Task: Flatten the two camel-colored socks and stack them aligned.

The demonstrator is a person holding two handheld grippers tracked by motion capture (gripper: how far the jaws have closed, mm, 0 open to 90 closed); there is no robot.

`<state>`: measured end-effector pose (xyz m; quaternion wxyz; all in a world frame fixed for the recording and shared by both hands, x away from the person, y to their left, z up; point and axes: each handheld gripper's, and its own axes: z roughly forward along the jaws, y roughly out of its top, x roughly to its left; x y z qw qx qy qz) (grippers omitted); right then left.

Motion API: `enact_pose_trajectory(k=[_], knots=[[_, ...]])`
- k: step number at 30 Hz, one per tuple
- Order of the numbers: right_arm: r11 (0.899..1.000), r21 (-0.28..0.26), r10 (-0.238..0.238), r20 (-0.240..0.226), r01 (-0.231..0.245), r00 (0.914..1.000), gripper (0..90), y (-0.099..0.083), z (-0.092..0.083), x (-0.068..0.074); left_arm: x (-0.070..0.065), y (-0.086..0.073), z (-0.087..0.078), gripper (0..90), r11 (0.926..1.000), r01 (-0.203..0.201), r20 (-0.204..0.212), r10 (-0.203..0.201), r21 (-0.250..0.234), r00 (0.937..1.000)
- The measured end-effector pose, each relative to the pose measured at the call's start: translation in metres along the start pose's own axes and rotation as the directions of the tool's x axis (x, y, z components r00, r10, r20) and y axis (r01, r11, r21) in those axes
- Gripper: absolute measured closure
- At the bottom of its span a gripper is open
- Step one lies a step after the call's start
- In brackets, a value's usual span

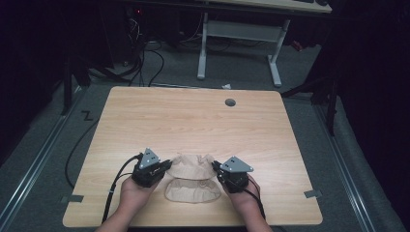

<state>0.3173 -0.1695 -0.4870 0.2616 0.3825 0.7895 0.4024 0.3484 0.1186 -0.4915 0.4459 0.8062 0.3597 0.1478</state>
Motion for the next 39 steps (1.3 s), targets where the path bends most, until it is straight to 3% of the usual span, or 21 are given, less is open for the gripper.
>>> enact_pose_trajectory(k=[18, 20, 22, 25, 26, 33, 39], knots=[[0.999, 0.02, -0.03, -0.023, 0.03, 0.9993, 85.5, -0.019, -0.027, 0.013, -0.024, -0.009, -0.018, 86.8, 0.9989, -0.032, 0.05, 0.03, 0.034, 0.9983], [0.999, 0.03, -0.014, -0.022, 0.015, 0.9996, 85.5, -0.022, -0.029, 0.015, -0.025, -0.011, -0.018, 86.8, 0.9982, -0.039, 0.054, 0.037, 0.045, 0.9979], [0.999, 0.036, -0.008, -0.021, 0.009, 0.9998, 85.5, -0.025, -0.03, 0.016, -0.024, -0.015, -0.017, 86.8, 0.9983, -0.02, 0.071, 0.016, 0.055, 0.9973], [1.0, 0.017, 0.008, -0.01, -0.008, 0.9999, 85.5, -0.023, -0.032, 0.012, -0.027, -0.019, -0.014, 86.8, 0.9969, -0.018, 0.092, 0.011, 0.077, 0.9957], [1.0, 0.007, 0.027, -0.012, -0.027, 0.9995, 85.5, -0.023, -0.034, 0.01, -0.031, -0.019, -0.01, 86.8, 0.9953, -0.04, 0.086, 0.033, 0.088, 0.9958], [1.0, 0.027, -0.014, -0.034, 0.015, 0.9993, 85.6, -0.028, -0.031, 0.011, -0.036, -0.019, -0.004, 86.8, 0.9933, -0.044, 0.072, 0.037, 0.106, 0.9968], [0.998, 0.054, -0.03, -0.071, 0.034, 0.997, 85.6, -0.031, -0.025, 0.017, -0.034, -0.027, -0.014, 86.8, 0.9935, -0.028, 0.042, 0.023, 0.11, 0.9988]])
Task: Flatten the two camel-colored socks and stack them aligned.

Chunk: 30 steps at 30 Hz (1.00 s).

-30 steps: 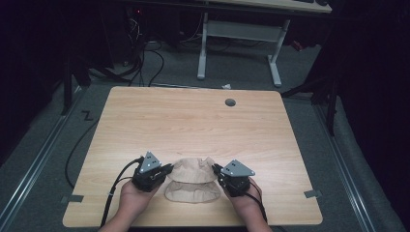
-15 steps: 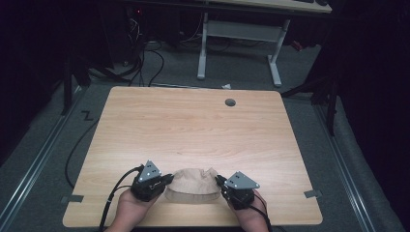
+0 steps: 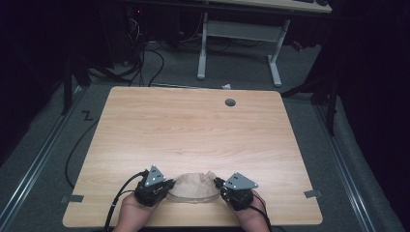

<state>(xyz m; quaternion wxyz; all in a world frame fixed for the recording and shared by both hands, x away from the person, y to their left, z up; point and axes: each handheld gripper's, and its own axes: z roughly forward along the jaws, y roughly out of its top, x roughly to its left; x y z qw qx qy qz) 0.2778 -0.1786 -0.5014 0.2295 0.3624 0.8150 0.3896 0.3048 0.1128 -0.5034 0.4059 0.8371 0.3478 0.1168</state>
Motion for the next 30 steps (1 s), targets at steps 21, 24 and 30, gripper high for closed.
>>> enact_pose_trajectory(k=[21, 24, 30], knots=[[0.996, 0.079, -0.032, 0.003, 0.032, 0.9995, 84.8, -0.008, 0.007, 0.013, 0.005, -0.003, -0.003, 86.5, 0.9993, -0.003, -0.003, 0.003, 0.039, 1.0], [0.994, 0.108, -0.035, 0.024, 0.032, 0.9991, 82.1, -0.011, 0.012, 0.01, 0.003, -0.007, 0.004, 83.9, 0.9967, -0.021, -0.021, 0.023, 0.079, 0.9995], [0.995, 0.098, -0.021, 0.034, 0.018, 0.9992, 82.3, -0.011, 0.012, 0.006, -0.001, -0.007, 0.005, 78.0, 0.9959, -0.035, -0.024, 0.037, 0.083, 0.999]])
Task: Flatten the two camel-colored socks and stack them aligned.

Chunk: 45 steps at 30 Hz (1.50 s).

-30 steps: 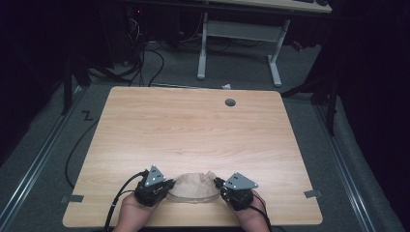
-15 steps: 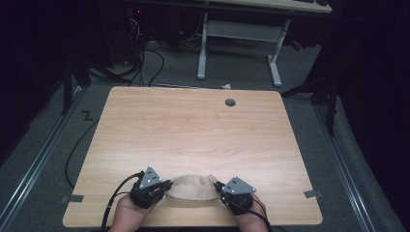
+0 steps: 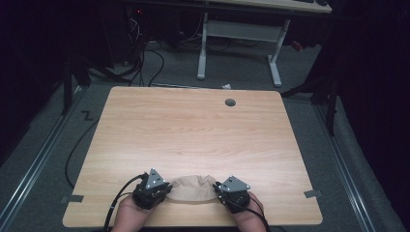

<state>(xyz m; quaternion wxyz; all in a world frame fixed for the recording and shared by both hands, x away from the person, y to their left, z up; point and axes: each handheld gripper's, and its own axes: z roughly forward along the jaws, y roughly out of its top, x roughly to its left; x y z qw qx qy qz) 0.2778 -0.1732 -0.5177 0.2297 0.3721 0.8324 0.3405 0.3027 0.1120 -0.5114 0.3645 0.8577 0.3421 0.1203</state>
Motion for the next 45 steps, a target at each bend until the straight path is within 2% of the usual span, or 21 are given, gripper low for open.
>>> enact_pose_trajectory(k=[6, 9, 11, 17, 27, 31, 35, 37, 39, 40, 41, 42, 43, 44, 45], knots=[[1.0, 0.004, 0.014, -0.005, -0.014, 0.9999, 76.6, -0.001, 0.002, -0.002, 0.001, 0.001, 0.001, 69.1, 0.9999, 0.015, 0.008, -0.015, -0.004, 0.9999], [0.999, -0.031, 0.032, -0.003, -0.032, 0.9995, 72.9, 0.0, -0.004, -0.004, 0.003, 0.002, -0.002, 62.9, 0.9997, 0.01, 0.002, -0.01, -0.023, 0.9999], [0.998, -0.046, 0.046, 0.003, -0.046, 0.9989, 71.5, 0.001, -0.006, -0.005, 0.006, 0.003, -0.003, 60.8, 0.9989, 0.023, 0.011, -0.022, -0.04, 0.9997], [0.995, -0.075, 0.074, 0.007, -0.073, 0.9973, 66.8, 0.0, -0.009, -0.01, 0.009, 0.003, -0.006, 53.0, 0.9976, 0.024, 0.022, -0.023, -0.065, 0.9995], [0.988, -0.091, 0.127, 0.021, -0.125, 0.9916, 64.3, -0.005, -0.011, -0.024, 0.019, 0.004, -0.008, 48.5, 0.9953, 0.028, 0.007, -0.028, -0.092, 0.9996], [0.984, -0.099, 0.153, 0.045, -0.148, 0.9872, 63.2, -0.008, -0.013, -0.037, 0.027, 0.004, -0.008, 47.5, 0.9945, 0.032, -0.015, -0.034, -0.1, 0.9993], [0.979, -0.105, 0.179, 0.067, -0.172, 0.9815, 62.5, -0.013, -0.014, -0.05, 0.044, 0.004, -0.009, 46.1, 0.9907, 0.06, -0.052, -0.067, -0.122, 0.9964], [0.977, -0.108, 0.191, 0.081, -0.182, 0.9782, 62.9, -0.016, -0.014, -0.057, 0.047, 0.003, -0.008, 45.6, 0.9904, 0.063, -0.062, -0.071, -0.123, 0.9955], [0.976, -0.112, 0.2, 0.094, -0.189, 0.9753, 62.9, -0.019, -0.014, -0.065, 0.057, 0.003, -0.008, 45.3, 0.9901, 0.068, -0.1, -0.08, -0.123, 0.9917], [0.976, -0.112, 0.2, 0.094, -0.189, 0.9753, 62.9, -0.019, -0.014, -0.065, 0.057, 0.003, -0.008, 45.2, 0.9901, 0.068, -0.1, -0.08, -0.123, 0.9917], [0.973, -0.121, 0.209, 0.116, -0.195, 0.971, 62.2, -0.021, -0.015, -0.072, 0.066, 0.002, -0.01, 45.2, 0.9891, 0.073, -0.128, -0.09, -0.128, 0.9877], [0.971, -0.124, 0.217, 0.125, -0.202, 0.9681, 61.8, -0.023, -0.016, -0.076, 0.066, 0.002, -0.01, 45.2, 0.9891, 0.073, -0.128, -0.09, -0.128, 0.9877], [0.971, -0.124, 0.217, 0.125, -0.202, 0.9681, 61.8, -0.023, -0.016, -0.076, 0.071, 0.002, -0.011, 45.2, 0.9901, 0.073, -0.146, -0.091, -0.12, 0.9851], [0.97, -0.127, 0.225, 0.135, -0.208, 0.965, 61.4, -0.024, -0.017, -0.08, 0.076, 0.001, -0.012, 45.3, 0.9908, 0.072, -0.164, -0.09, -0.115, 0.9824], [0.964, -0.141, 0.248, 0.152, -0.228, 0.9567, 60.6, -0.029, -0.018, -0.09, 0.088, -0.003, -0.016, 45.3, 0.992, 0.076, -0.185, -0.094, -0.101, 0.9781]])
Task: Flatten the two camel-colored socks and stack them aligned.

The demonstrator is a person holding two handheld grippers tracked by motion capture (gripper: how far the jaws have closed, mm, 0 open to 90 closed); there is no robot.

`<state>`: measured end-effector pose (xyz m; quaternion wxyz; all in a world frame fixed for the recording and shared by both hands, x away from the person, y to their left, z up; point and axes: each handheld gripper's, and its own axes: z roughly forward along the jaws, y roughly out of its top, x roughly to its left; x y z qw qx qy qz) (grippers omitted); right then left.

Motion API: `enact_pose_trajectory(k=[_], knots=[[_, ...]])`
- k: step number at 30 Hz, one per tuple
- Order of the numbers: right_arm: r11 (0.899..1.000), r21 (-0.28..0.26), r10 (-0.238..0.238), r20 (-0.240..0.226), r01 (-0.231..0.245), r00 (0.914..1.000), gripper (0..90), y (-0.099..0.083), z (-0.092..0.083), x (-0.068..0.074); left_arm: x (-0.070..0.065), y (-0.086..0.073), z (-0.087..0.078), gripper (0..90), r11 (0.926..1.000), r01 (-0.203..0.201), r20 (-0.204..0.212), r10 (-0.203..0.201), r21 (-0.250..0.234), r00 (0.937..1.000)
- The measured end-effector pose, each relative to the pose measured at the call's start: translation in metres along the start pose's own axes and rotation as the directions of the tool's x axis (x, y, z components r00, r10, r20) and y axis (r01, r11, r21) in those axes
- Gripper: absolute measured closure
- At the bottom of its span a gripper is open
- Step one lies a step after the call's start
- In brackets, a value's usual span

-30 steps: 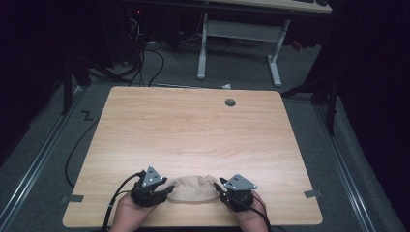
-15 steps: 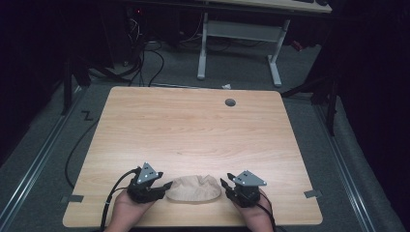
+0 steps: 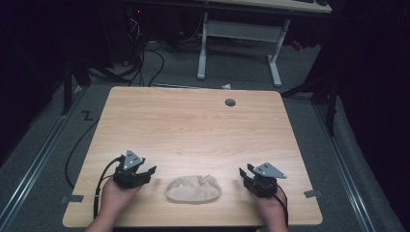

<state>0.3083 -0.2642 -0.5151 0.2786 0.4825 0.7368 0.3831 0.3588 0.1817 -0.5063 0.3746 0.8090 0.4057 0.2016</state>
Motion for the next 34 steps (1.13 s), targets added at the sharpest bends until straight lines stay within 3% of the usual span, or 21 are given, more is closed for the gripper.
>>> enact_pose_trajectory(k=[1, 2, 10, 14, 25, 34], knots=[[1.0, 0.0, 0.0, 0.0, 0.0, 1.0, 60.6, 0.0, 0.0, 0.0, 0.0, 0.0, 0.0, 45.2, 1.0, 0.0, 0.0, 0.0, 0.0, 1.0], [1.0, -0.001, 0.029, 0.023, -0.029, 0.9993, 60.2, -0.002, 0.0, -0.01, 0.012, -0.003, -0.002, 45.3, 0.9998, 0.018, -0.02, -0.018, 0.004, 0.9996], [0.996, 0.015, 0.085, 0.089, -0.086, 0.9924, 58.5, -0.009, 0.003, -0.036, 0.036, -0.009, -0.005, 45.3, 0.9967, 0.082, -0.053, -0.081, 0.003, 0.9953], [0.994, 0.017, 0.102, 0.102, -0.104, 0.9895, 58.4, -0.011, 0.002, -0.039, 0.035, -0.009, -0.004, 45.3, 0.9965, 0.084, -0.052, -0.084, -0.002, 0.9951], [0.997, 0.028, 0.064, 0.085, -0.067, 0.9943, 57.9, -0.008, 0.008, -0.034, 0.03, -0.008, 0.001, 45.1, 0.9974, 0.072, -0.031, -0.071, 0.006, 0.997], [0.999, 0.022, 0.035, 0.077, -0.037, 0.9964, 56.4, -0.001, 0.01, -0.027, 0.023, -0.012, -0.01, 44.8, 0.9989, 0.046, -0.025, -0.045, 0.007, 0.9986]])
